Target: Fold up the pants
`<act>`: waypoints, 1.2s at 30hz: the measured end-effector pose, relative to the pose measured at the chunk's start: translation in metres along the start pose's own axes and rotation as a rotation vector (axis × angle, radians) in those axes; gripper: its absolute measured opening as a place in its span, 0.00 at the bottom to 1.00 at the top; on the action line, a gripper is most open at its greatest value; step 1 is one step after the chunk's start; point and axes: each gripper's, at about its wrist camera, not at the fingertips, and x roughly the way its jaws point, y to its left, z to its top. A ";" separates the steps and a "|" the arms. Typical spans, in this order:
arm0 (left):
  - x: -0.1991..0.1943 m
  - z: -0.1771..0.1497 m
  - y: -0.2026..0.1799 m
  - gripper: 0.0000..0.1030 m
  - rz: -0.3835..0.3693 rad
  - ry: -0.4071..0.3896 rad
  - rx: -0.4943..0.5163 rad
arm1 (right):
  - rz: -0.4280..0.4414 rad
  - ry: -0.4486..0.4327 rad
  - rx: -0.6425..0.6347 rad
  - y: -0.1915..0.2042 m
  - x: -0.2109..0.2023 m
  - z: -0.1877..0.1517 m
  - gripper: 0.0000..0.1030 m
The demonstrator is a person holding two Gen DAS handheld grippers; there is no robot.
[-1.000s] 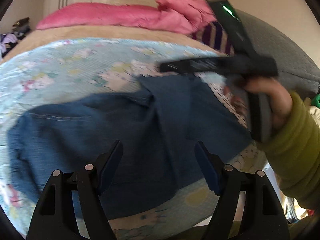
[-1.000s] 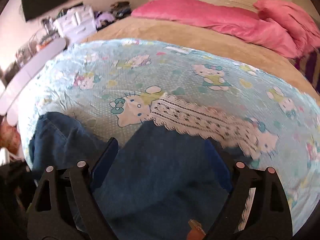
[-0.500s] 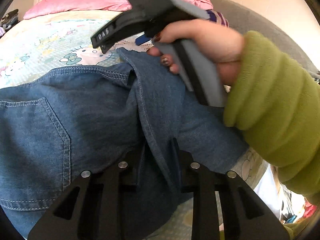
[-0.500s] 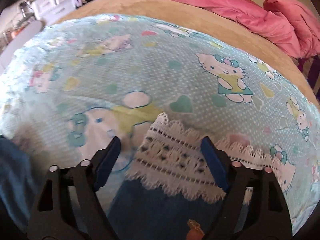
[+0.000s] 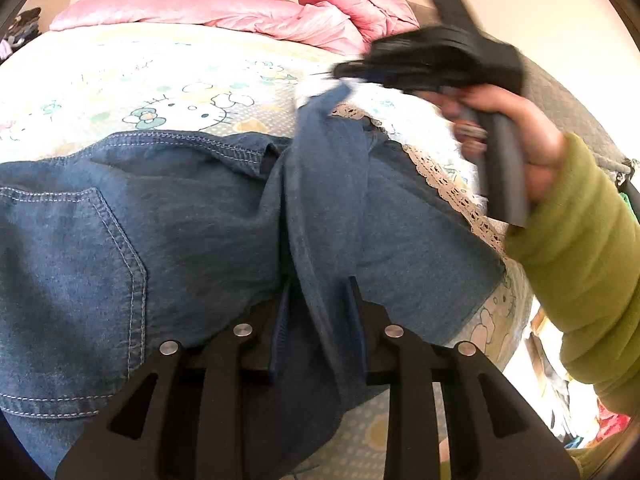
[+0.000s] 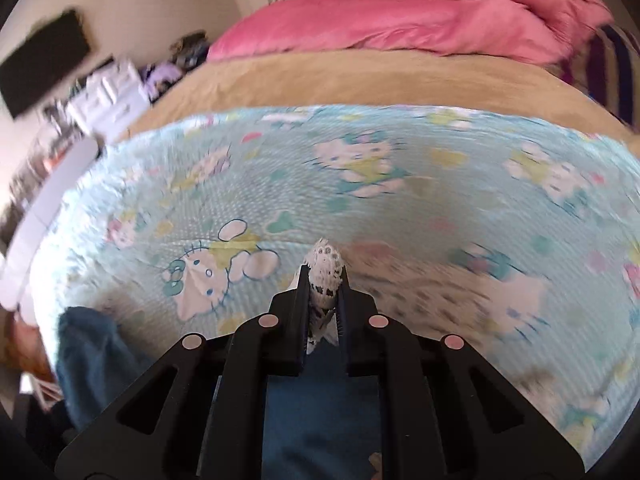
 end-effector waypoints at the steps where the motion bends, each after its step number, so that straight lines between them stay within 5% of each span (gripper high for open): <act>1: 0.000 -0.001 -0.001 0.26 0.006 0.000 0.006 | -0.001 -0.013 0.012 -0.007 -0.011 -0.004 0.07; 3: 0.003 -0.003 -0.006 0.26 0.022 -0.003 0.018 | -0.006 -0.038 0.036 -0.020 -0.038 -0.017 0.07; 7: -0.002 -0.002 -0.013 0.05 0.054 -0.023 0.045 | -0.019 -0.074 0.064 -0.044 -0.084 -0.046 0.07; 14: -0.033 0.005 -0.020 0.05 0.103 -0.103 0.095 | -0.010 -0.045 0.103 -0.059 -0.125 -0.106 0.07; 21: -0.030 0.003 -0.032 0.05 0.130 -0.064 0.159 | -0.015 0.012 0.175 -0.068 -0.131 -0.160 0.07; 36: -0.010 -0.009 -0.059 0.14 0.199 0.023 0.329 | -0.079 0.027 0.208 -0.092 -0.140 -0.194 0.07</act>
